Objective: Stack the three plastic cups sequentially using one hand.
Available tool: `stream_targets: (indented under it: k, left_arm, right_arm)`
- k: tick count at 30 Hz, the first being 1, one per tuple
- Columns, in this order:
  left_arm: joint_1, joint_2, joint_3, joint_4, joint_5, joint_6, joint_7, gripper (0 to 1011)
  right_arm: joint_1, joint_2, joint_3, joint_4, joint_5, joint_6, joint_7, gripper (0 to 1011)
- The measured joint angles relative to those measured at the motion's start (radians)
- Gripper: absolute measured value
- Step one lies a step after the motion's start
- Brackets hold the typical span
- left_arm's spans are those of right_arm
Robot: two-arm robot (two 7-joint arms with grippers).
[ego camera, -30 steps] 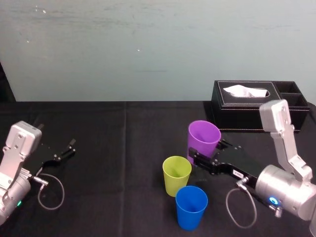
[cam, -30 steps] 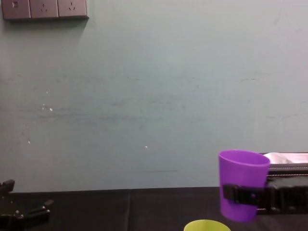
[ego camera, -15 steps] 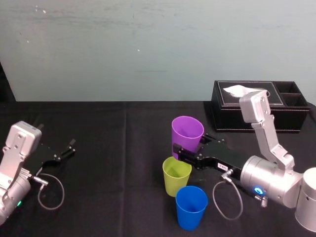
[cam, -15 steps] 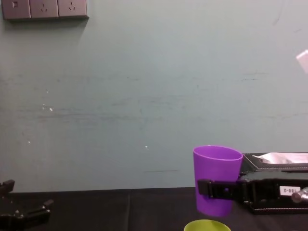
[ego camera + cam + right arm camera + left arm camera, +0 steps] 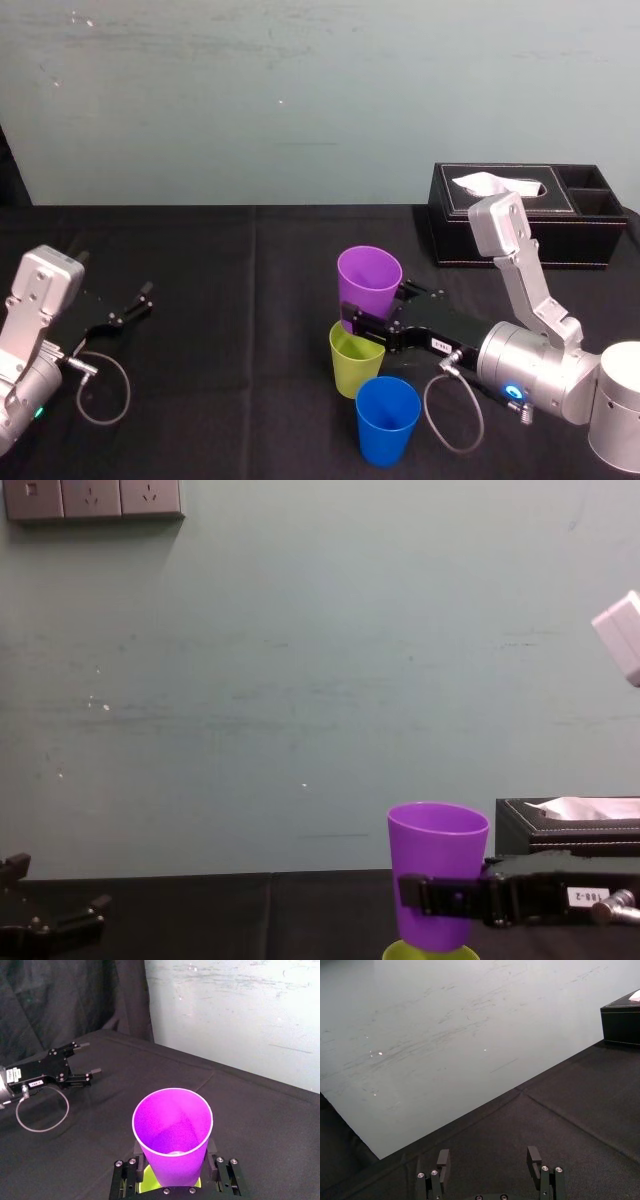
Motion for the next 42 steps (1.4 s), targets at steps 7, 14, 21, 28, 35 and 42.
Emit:
stream_targets:
  k: [7,14,21,28,35,42]
  left_arm:
    - [0.0,0.0,0.0,0.0,0.0,0.0,0.0,1000]
    - [0.0,0.0,0.0,0.0,0.0,0.0,0.0,1000]
    - [0.0,0.0,0.0,0.0,0.0,0.0,0.0,1000]
    - [0.0,0.0,0.0,0.0,0.0,0.0,0.0,1000]
    - [0.0,0.0,0.0,0.0,0.0,0.0,0.0,1000]
    - [0.0,0.0,0.0,0.0,0.0,0.0,0.0,1000]
  right_arm:
    - [0.002,0.007,-0.014,0.004,0.003,-0.001,-0.005,707]
    - [0.01,0.009,-0.026,0.01,0.004,0.0,-0.006,707]
    - [0.014,0.008,-0.034,0.017,0.002,0.001,-0.012,707]
    - [0.015,0.009,-0.039,0.019,-0.002,0.002,-0.014,707]
    - [0.015,0.009,-0.043,0.023,-0.006,0.002,-0.013,707]
    - [0.014,0.01,-0.047,0.023,-0.014,0.005,-0.014,707]
